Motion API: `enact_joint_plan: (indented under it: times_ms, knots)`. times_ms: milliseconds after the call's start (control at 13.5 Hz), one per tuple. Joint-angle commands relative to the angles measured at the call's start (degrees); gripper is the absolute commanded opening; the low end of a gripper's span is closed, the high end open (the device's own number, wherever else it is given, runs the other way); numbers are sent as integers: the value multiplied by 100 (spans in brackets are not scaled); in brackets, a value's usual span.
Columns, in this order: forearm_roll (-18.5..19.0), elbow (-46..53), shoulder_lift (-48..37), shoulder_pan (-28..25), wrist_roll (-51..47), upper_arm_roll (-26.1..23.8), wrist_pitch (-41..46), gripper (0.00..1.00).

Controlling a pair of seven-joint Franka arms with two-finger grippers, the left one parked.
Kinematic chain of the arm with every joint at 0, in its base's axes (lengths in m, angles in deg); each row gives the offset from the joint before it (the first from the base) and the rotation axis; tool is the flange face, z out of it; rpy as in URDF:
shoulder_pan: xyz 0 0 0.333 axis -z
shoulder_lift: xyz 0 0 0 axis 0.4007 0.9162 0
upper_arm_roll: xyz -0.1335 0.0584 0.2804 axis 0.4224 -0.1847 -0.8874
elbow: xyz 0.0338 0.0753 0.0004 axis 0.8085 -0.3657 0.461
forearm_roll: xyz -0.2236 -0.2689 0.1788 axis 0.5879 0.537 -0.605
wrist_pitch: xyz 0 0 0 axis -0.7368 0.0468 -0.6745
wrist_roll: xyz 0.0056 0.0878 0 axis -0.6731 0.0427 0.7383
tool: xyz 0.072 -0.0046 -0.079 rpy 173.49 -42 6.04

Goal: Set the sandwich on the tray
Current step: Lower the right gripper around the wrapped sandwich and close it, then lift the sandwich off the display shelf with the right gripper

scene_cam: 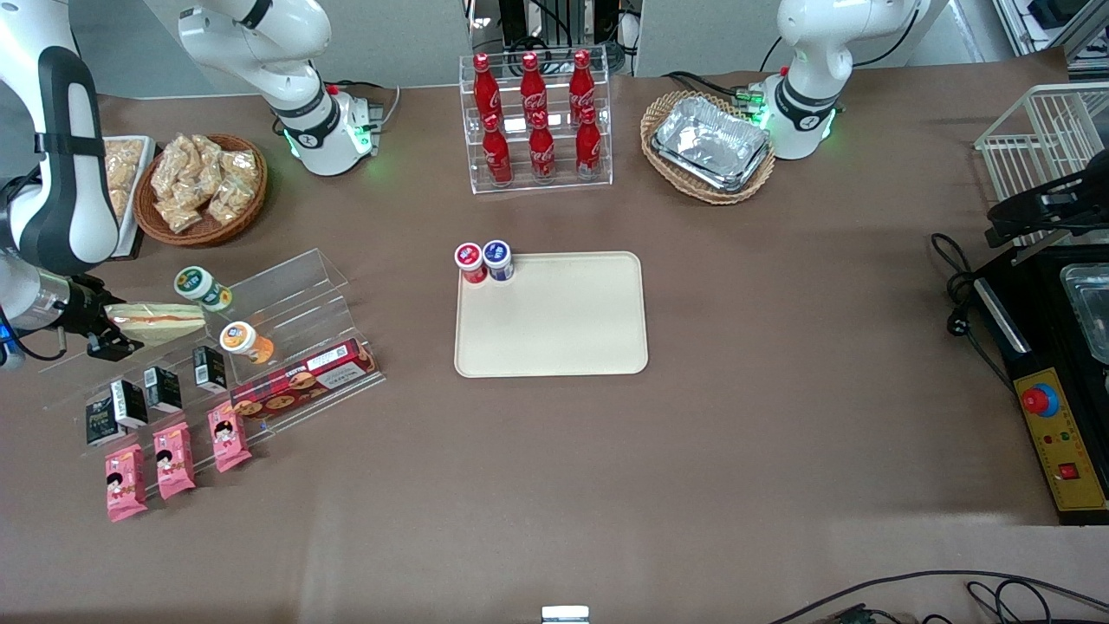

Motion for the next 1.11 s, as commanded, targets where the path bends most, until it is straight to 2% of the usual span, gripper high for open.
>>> enact_joint_plan:
  times_ms: [0,74,223,743,1041]
  knots:
    - [70,-13,-79,27,626,-3,8,49]
    - [53,40,-79,44,987,15,79,39]
    - [61,163,-70,114,1218,15,114,37]
    - [-44,1954,229,141,1403,15,1931,38]
    - [-491,2737,167,71,1316,-55,3021,38]
